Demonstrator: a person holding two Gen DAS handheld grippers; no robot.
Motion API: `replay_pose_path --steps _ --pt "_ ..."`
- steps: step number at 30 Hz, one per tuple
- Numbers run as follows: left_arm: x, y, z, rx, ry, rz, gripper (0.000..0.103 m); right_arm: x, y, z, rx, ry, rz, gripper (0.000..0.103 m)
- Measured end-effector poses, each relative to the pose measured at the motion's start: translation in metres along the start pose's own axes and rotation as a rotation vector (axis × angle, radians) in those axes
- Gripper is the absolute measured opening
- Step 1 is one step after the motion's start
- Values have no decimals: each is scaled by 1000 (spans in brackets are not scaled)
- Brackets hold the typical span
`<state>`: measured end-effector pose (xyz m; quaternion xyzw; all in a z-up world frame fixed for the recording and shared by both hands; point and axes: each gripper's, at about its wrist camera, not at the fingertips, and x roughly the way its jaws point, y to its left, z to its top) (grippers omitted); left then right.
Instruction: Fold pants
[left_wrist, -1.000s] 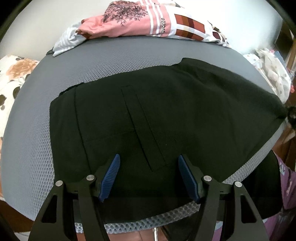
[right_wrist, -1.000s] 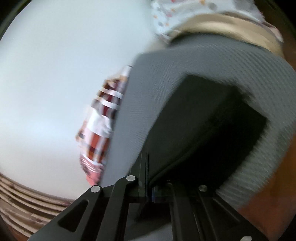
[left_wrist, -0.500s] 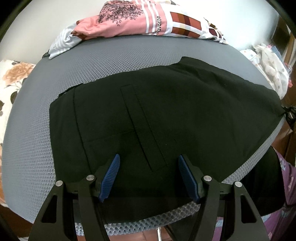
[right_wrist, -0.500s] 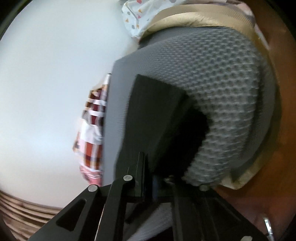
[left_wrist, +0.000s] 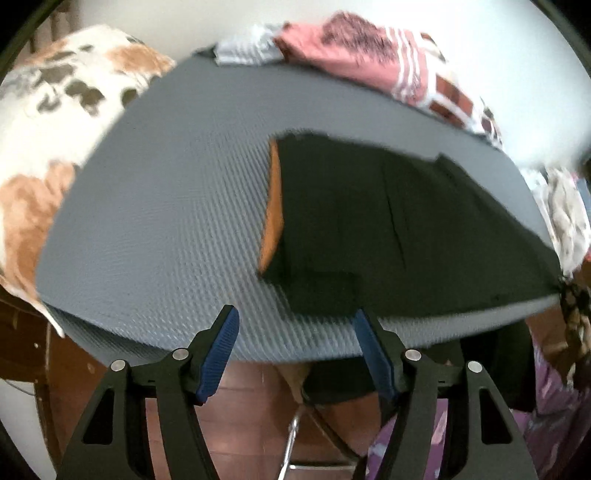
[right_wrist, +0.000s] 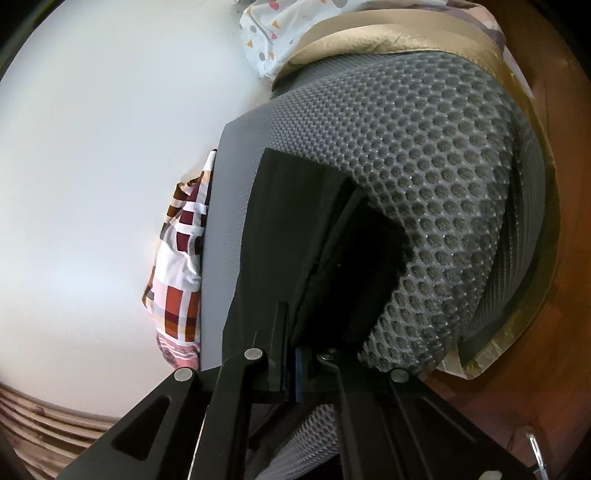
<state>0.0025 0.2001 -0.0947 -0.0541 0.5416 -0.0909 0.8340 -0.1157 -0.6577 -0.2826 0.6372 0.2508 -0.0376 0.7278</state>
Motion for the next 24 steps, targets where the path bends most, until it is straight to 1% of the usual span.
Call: replay_pose_path --steps 2,3,6,7,8,9,10,11,12,14,15,16,18,19,21,24 --pt "11 3 -4 -21 24 6 65 -1 2 0 -9 0 -15 0" --pt "14 7 -5 -51 20 -24 65 1 4 0 -16 1 -23 0" --pt "18 16 -7 -168 -4 -148 65 1 5 0 -18 3 -33 0" --pt "22 21 -7 -220 7 -203 65 2 6 0 -19 4 -39 0" --pt "25 23 -8 -251 23 -245 65 2 7 0 -23 4 -45 0" --pt "27 23 -7 -260 26 -266 64 4 8 0 -27 5 -52 0" --pt "26 21 -6 -259 19 -274 53 4 8 -1 -30 5 -56 0" --pt "27 19 -6 -260 15 -268 47 4 8 -1 -30 5 -57 0" --pt "26 20 -5 -272 10 -257 44 4 8 -1 -28 4 -57 0" --pt "22 23 -3 -297 -5 -263 35 4 8 -2 -33 4 -60 0" --pt "20 21 -1 -287 -10 -245 31 4 7 -3 -33 4 -60 0" --pt "17 19 -1 -272 -12 -210 28 4 7 -3 -37 4 -61 0" --pt "15 20 1 -270 -16 -181 23 3 6 -4 -37 4 -63 0" --pt "13 19 3 -267 -26 -154 11 3 7 -4 -39 4 -65 0" --pt "2 15 11 -246 -62 -119 11 5 9 -5 -46 4 -72 0" --pt "-14 4 38 -170 -137 -61 10 6 12 -8 -56 -6 -84 0"
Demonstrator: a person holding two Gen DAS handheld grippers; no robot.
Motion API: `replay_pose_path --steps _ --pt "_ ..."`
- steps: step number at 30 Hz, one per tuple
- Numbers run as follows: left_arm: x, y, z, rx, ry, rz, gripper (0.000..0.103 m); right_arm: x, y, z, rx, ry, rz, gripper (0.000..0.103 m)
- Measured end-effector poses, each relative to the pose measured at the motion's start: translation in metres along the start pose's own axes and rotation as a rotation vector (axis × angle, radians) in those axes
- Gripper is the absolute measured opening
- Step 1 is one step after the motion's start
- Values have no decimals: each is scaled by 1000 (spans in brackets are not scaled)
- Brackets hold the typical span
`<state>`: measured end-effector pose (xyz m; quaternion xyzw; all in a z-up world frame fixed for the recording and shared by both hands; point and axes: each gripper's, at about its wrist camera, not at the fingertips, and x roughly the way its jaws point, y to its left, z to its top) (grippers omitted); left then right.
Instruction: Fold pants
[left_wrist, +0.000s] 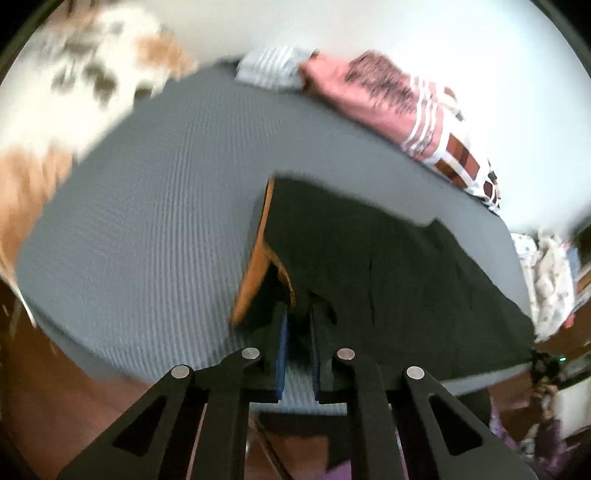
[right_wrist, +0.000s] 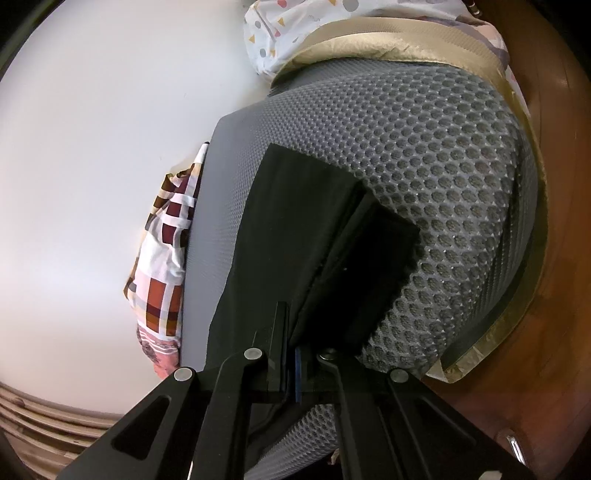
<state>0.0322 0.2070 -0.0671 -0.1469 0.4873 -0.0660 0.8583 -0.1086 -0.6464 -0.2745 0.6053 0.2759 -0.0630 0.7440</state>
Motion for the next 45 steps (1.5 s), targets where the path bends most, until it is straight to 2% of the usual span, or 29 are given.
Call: replay_pose_path --steps 5,8,11,17,21,23,26,27,34,38,41,43,45 --pt "21 4 11 48 27 44 10 -1 -3 -7 12 -6 22 0" --pt "37 18 0 35 73 84 10 -2 -6 -8 19 -6 41 0" --pt "39 22 -11 47 76 106 11 -2 -9 -8 30 -1 57 0" --pt "38 2 -9 131 11 170 10 -4 -13 -7 38 5 78 0" --pt "19 -6 6 100 -86 154 10 -6 -19 -8 61 1 110 0" --pt "19 -10 7 117 -117 183 10 -7 -23 -10 75 -3 130 0" --pt "48 8 -4 105 -17 225 11 -9 -24 -11 66 -4 138 0" --pt "50 11 -7 102 -11 222 11 -9 -24 -11 68 2 140 0" --pt "46 12 -10 88 -26 220 11 -13 -16 -8 98 2 152 3" --pt "47 11 -12 95 -24 230 11 -23 -8 -7 52 -2 125 3" --pt "48 11 -13 102 -22 229 12 -22 -24 -2 75 16 107 3" --pt "49 13 -12 101 -19 225 13 -23 -34 -4 118 21 151 1" --pt "49 14 -12 99 -14 222 14 -25 -33 -5 107 14 144 1"
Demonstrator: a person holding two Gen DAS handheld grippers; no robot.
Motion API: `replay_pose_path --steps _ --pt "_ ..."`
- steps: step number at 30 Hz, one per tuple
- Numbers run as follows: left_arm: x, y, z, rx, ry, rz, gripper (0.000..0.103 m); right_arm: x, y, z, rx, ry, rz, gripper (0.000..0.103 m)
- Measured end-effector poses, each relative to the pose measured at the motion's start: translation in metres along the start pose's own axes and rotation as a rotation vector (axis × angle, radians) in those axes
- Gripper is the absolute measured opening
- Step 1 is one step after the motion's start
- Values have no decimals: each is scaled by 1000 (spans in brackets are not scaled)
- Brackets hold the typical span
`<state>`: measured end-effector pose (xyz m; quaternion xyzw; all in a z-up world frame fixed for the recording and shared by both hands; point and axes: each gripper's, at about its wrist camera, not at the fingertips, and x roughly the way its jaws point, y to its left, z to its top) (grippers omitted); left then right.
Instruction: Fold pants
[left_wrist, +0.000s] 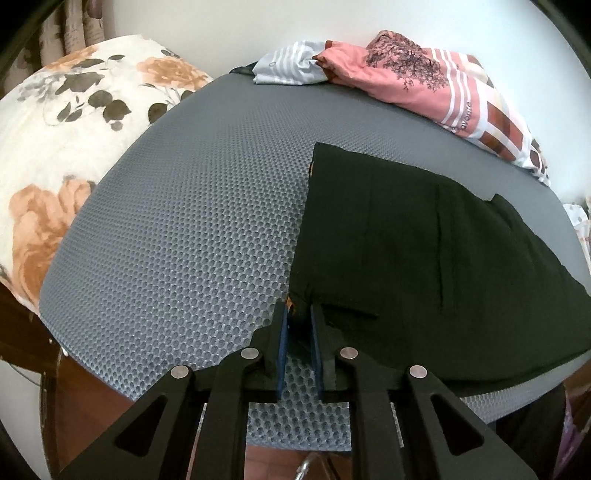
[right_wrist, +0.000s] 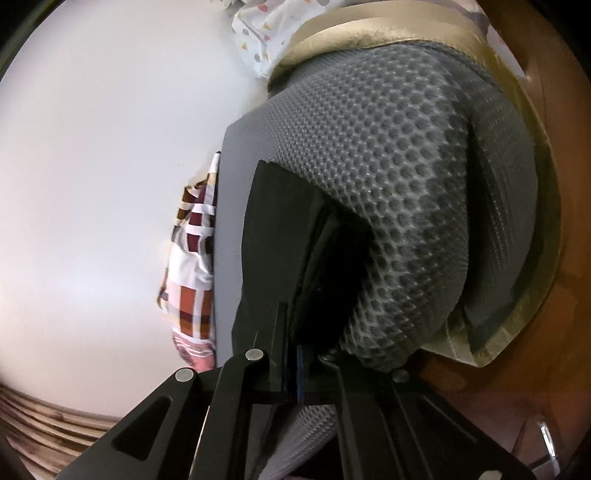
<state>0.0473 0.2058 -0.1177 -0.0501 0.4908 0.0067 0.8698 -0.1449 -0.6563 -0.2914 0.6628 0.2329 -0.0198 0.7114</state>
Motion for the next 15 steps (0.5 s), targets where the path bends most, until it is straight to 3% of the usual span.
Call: replay_pose_path --steps 7,10,11,13,15 --pt "1 0 1 -7 1 1 16 -6 -1 1 64 1 -10 6" --pt "1 2 1 -21 -2 -7 16 -24 6 4 74 -61 -65 7" --pt "1 3 0 -24 -4 -10 16 -36 12 3 73 -111 -111 13" --pt "0 4 0 -24 -9 -14 17 -53 31 -3 16 -158 -124 17" --pt "0 5 0 -25 -12 -17 17 -42 65 -20 -115 -74 -72 17"
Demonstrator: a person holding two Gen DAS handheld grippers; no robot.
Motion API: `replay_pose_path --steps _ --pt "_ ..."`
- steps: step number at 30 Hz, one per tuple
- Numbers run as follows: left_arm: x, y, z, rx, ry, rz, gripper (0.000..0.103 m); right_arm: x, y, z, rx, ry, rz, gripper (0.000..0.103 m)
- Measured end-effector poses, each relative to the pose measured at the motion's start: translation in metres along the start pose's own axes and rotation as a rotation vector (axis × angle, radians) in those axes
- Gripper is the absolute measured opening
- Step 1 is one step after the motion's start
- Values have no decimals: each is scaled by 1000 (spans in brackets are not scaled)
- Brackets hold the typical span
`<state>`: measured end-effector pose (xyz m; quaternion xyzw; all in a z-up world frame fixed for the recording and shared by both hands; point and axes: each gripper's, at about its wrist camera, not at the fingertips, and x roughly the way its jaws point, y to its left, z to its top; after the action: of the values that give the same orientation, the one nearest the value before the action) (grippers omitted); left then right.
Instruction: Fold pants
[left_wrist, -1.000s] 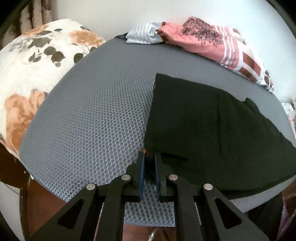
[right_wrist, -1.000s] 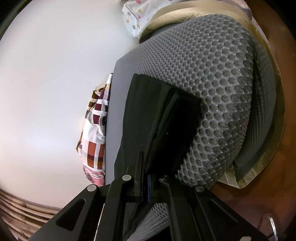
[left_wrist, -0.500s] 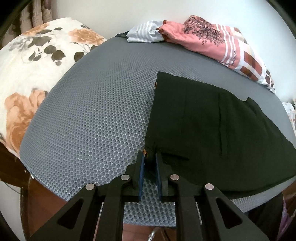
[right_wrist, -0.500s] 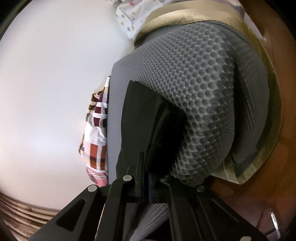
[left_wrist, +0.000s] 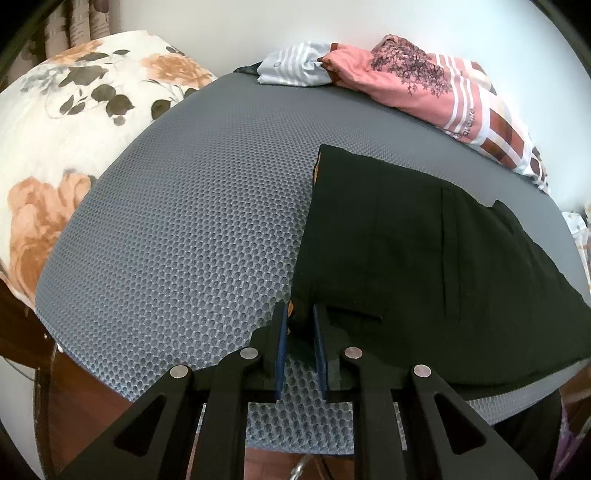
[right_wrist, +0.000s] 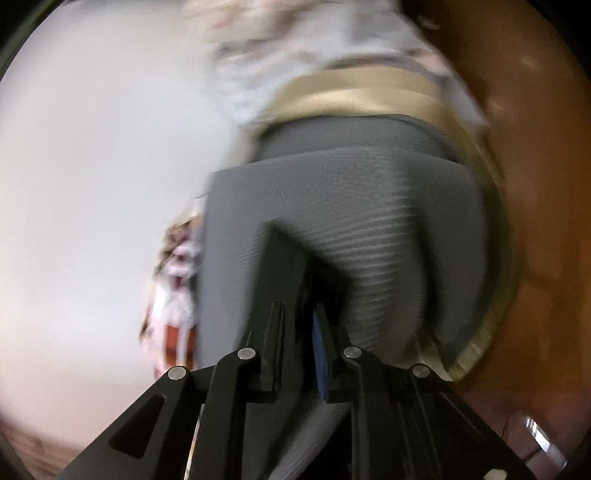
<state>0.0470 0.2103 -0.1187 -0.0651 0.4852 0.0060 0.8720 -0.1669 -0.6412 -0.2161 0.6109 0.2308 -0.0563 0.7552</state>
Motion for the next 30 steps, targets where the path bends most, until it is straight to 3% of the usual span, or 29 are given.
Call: replay_pose_path --steps 2,3,4,5,8,10,14,23,30 --pt "0 1 -1 -8 -4 -4 17 29 34 -37 -75 195 133 16" --pt "0 1 -1 -12 -8 -6 17 52 48 -66 -73 339 226 17" --pt "0 1 -2 -17 -13 -7 17 72 58 -92 -68 437 258 18" --pt "-1 1 -2 -20 -17 -9 17 91 66 -119 -69 520 258 25" --pt "-1 3 -3 -31 -21 -19 17 145 72 -191 -20 727 238 25" --pt "-1 3 -3 -28 -21 -22 18 168 71 -223 -16 808 204 25" --pt "0 3 -3 -24 -25 -24 18 191 72 -248 -18 852 169 25" --pt "1 9 -4 -53 -35 -41 24 210 77 -251 -22 812 101 27" --pt "2 13 -4 -63 -38 -47 28 195 68 -246 33 752 81 27"
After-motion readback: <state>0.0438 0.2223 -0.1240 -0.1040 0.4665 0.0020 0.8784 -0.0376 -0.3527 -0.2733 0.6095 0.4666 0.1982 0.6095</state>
